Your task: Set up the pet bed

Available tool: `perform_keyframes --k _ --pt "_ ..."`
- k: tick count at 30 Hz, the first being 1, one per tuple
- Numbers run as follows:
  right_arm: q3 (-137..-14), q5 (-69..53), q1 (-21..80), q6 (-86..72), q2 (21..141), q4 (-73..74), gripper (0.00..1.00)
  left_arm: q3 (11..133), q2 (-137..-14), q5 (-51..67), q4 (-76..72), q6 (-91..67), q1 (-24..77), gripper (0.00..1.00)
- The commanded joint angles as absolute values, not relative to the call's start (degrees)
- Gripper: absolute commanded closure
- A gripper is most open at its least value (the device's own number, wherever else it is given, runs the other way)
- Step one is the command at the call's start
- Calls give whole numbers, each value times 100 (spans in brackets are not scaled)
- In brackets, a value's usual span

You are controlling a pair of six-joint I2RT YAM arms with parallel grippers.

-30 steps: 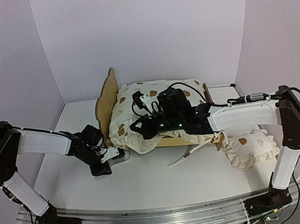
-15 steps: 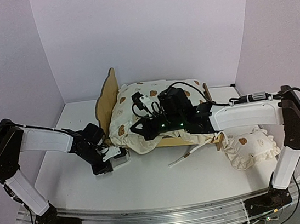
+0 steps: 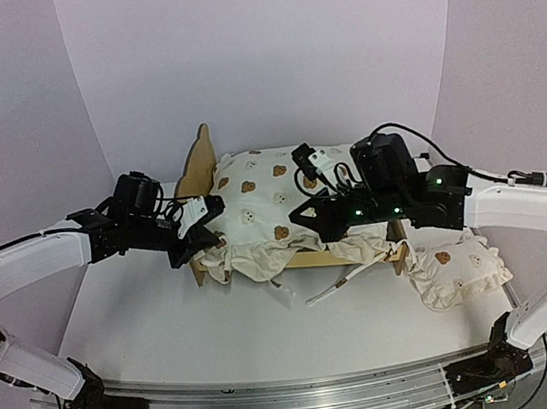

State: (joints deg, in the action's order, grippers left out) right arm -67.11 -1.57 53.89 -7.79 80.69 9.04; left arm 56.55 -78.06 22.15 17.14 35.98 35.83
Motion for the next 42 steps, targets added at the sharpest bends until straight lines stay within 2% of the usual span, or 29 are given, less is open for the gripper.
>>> perform_keyframes --k 1,5,7,12,15,18,22,28,34,36,42 --pt "-6336 -522 5375 -912 8088 1864 100 6112 -7812 1765 843 3505 3577 100" --pt "-6017 -1295 5376 -1428 8475 2190 100 6273 -7740 1645 717 3485 3578 100" --pt "-6326 -1378 5385 -1482 8781 2289 94 6273 -7663 1758 818 3489 3577 100" --pt "-7848 -801 5376 -803 9595 2276 65 6152 -7495 1777 954 3413 3580 100" --pt "-8722 -482 5380 -557 10287 2283 52 6108 -7367 1678 953 3293 3580 100" --pt "-9377 -355 5378 -364 10903 2278 47 6049 -7183 1454 924 3175 3577 100" --pt "-10033 -122 5380 281 11624 2206 45 5881 -6926 1270 1028 3086 3577 100" --pt "-10249 674 5382 966 12288 1242 42 5740 -6728 1256 1154 2710 3577 100" --pt "-9376 1629 5376 1071 12503 -463 45 5706 -6700 1352 1234 2403 3577 100" --pt "-9294 1800 5377 1035 12586 -519 50 5708 -6715 1395 1251 2318 3577 100" --pt "-9040 2121 5372 739 12374 -524 96 5793 -6819 1467 1230 1964 3577 100"
